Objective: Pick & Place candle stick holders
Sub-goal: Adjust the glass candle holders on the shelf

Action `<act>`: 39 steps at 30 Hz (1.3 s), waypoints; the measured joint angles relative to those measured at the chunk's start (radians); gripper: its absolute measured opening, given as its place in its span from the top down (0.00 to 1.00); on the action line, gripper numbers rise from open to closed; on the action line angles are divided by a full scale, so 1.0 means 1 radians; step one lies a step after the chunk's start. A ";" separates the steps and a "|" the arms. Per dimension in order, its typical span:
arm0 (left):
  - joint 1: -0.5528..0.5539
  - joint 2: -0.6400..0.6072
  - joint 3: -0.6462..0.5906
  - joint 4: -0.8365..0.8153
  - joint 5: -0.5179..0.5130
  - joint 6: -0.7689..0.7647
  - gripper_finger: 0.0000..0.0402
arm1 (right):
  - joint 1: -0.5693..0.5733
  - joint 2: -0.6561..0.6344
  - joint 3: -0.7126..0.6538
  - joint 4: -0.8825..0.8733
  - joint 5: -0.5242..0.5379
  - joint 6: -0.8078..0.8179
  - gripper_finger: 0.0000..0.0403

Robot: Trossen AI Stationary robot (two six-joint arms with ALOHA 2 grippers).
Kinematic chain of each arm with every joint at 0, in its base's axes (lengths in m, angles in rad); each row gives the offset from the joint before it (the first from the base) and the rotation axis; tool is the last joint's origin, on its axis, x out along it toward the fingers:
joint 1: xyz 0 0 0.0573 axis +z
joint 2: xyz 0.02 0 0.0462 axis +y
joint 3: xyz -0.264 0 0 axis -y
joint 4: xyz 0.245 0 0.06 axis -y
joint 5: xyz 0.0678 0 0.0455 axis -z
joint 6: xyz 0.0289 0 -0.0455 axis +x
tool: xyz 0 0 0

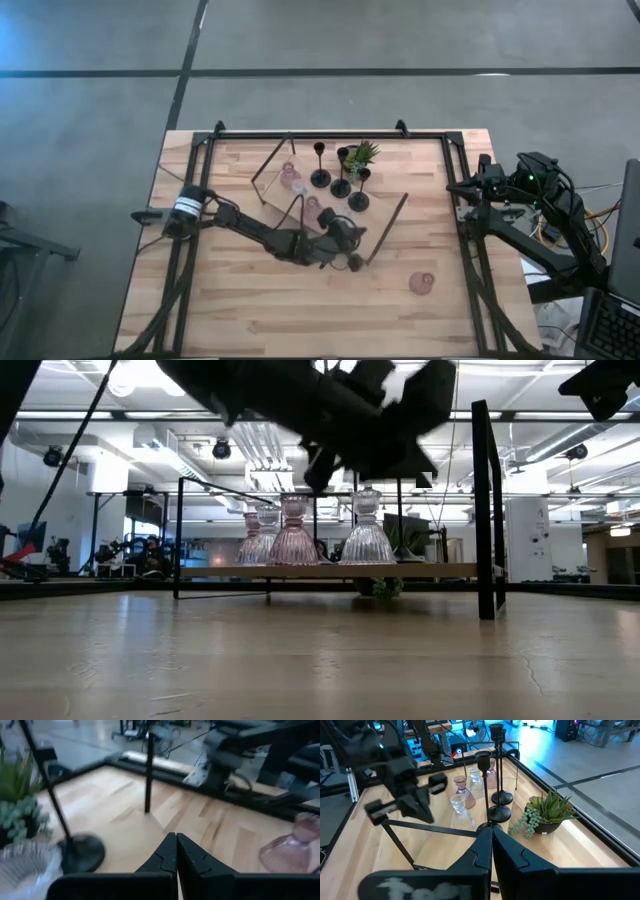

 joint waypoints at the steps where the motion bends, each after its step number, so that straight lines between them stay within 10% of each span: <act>1: -0.009 -0.006 0.009 0.001 -0.002 0.020 1.00 | 0.000 0.000 0.000 0.000 0.000 0.000 0.98; 12: -0.148 -0.249 -0.016 -0.194 -0.003 0.220 1.00 | 0.000 0.000 0.000 0.000 0.000 0.000 0.98; 24: -0.205 -0.624 -0.406 -0.230 -0.010 0.113 1.00 | 0.000 0.000 0.000 0.000 0.000 0.000 0.98; 39: -0.203 -0.572 -0.770 0.013 -0.517 -0.236 1.00 | 0.000 0.000 0.000 0.000 0.000 0.000 0.98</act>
